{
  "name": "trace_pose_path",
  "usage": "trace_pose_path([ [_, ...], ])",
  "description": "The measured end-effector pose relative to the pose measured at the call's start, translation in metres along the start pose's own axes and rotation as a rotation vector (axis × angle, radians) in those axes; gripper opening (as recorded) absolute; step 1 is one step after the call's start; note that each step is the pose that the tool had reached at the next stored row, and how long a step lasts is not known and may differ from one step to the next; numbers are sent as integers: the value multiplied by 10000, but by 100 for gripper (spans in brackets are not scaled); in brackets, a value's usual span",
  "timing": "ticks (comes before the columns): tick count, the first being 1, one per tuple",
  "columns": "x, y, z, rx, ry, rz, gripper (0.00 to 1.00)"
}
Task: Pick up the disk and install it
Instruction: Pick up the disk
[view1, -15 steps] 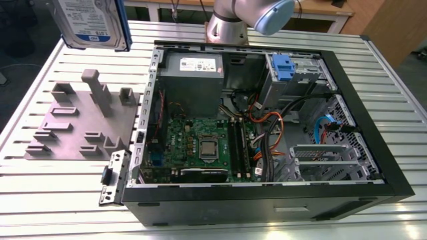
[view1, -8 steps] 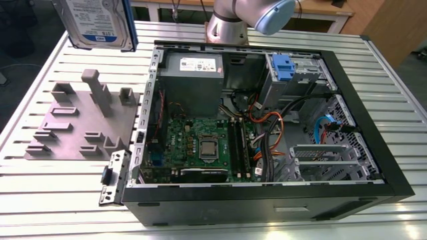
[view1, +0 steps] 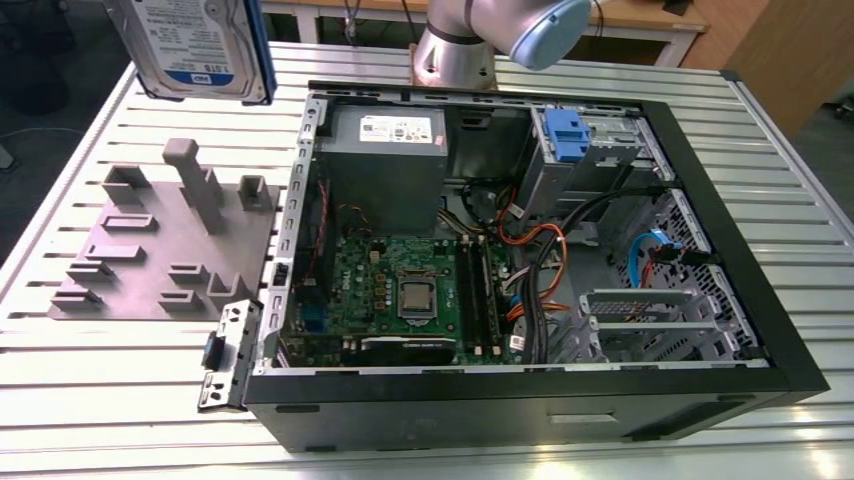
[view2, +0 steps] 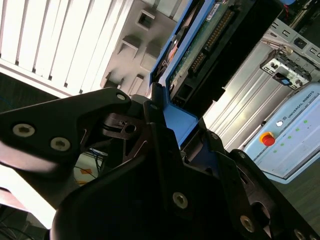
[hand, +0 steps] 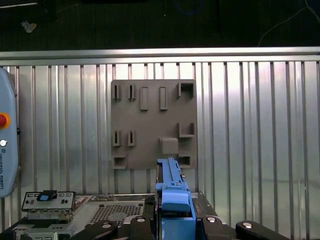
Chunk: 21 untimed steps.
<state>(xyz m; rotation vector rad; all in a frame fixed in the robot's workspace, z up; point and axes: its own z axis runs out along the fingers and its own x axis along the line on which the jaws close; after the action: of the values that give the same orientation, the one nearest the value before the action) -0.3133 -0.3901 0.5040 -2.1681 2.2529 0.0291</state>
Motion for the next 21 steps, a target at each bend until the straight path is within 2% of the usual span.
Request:
trace_pose_path([
  [6, 13, -15, -1, -1, 1, 0, 37],
  [17, 7, -172, 0, 0, 0, 0, 37],
  [21, 6, -192, 1, 1, -1, 1, 37],
])
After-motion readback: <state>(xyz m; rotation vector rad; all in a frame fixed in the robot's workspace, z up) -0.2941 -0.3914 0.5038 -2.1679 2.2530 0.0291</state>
